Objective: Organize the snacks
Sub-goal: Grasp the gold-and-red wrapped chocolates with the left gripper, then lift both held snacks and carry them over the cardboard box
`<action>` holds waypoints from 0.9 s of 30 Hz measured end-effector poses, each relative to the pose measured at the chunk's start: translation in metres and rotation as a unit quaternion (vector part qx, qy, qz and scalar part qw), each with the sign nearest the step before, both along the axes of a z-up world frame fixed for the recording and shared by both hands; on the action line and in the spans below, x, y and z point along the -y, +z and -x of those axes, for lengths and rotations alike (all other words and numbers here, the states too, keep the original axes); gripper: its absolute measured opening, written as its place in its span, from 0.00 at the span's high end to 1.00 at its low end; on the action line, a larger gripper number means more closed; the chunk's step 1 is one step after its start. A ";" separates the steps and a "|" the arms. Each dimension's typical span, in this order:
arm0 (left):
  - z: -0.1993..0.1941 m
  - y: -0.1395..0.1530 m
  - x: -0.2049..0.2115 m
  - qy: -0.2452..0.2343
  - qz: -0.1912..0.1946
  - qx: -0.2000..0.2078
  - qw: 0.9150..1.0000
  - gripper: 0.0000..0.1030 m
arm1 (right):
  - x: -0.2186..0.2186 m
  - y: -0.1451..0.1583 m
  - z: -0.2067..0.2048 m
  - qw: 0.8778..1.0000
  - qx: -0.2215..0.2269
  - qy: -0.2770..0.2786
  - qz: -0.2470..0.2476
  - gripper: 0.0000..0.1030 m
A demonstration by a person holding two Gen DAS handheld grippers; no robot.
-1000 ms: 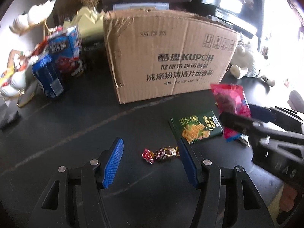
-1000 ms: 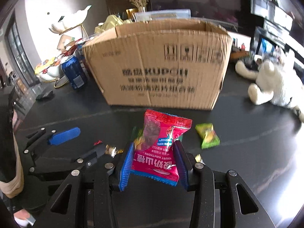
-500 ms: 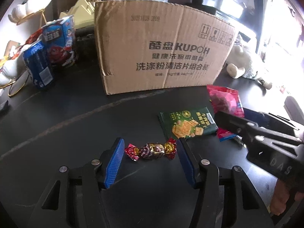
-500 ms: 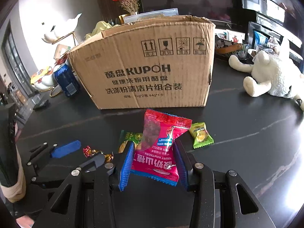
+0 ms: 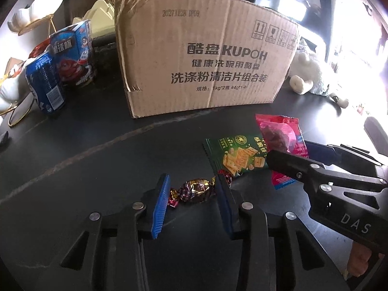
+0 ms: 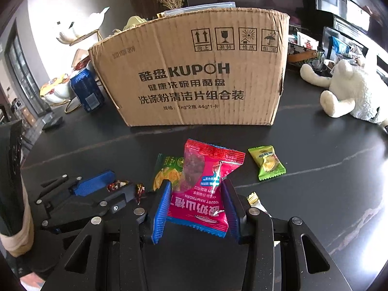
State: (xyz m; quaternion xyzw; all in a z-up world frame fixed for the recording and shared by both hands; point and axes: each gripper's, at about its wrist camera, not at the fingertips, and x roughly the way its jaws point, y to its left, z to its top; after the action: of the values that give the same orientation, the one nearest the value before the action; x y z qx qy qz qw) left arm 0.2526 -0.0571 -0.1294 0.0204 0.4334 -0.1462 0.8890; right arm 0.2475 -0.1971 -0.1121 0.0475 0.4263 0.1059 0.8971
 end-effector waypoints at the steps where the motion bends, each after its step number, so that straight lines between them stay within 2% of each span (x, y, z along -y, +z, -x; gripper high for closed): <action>1: 0.000 -0.001 0.000 0.000 0.001 0.002 1.000 0.64 | 0.000 0.000 0.000 1.000 -0.001 -0.001 -0.002 0.58; 2: 0.001 -0.001 0.001 -0.001 0.000 0.005 1.000 0.65 | 0.001 0.000 0.000 1.000 -0.001 -0.002 -0.003 0.58; 3: 0.002 -0.001 0.003 -0.003 -0.002 0.010 1.000 0.75 | 0.001 0.000 -0.001 1.000 -0.001 -0.002 -0.002 0.58; 5: 0.002 -0.003 0.005 -0.008 0.006 0.007 1.000 0.75 | 0.001 -0.001 -0.001 1.000 -0.001 -0.003 -0.001 0.58; 8: 0.005 -0.003 0.008 -0.014 -0.005 0.019 1.000 0.75 | 0.001 -0.001 -0.001 1.000 0.000 -0.003 -0.002 0.58; 12: 0.006 0.000 0.004 -0.008 0.010 0.016 1.000 0.75 | 0.001 -0.001 -0.001 1.000 0.001 -0.003 -0.002 0.58; 17: 0.010 0.015 -0.003 0.006 0.023 0.029 0.999 0.75 | 0.002 0.002 -0.001 1.000 0.005 -0.001 -0.002 0.58; 27: 0.022 0.048 -0.010 0.024 0.024 0.062 0.997 0.75 | -0.002 0.024 0.010 0.999 0.031 0.012 -0.014 0.58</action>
State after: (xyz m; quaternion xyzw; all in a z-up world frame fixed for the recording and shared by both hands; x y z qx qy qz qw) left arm 0.2306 -0.0471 -0.0810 -0.0020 0.3738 -0.1339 0.9178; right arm 0.2373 -0.1953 -0.0883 0.0515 0.3971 0.1240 0.9079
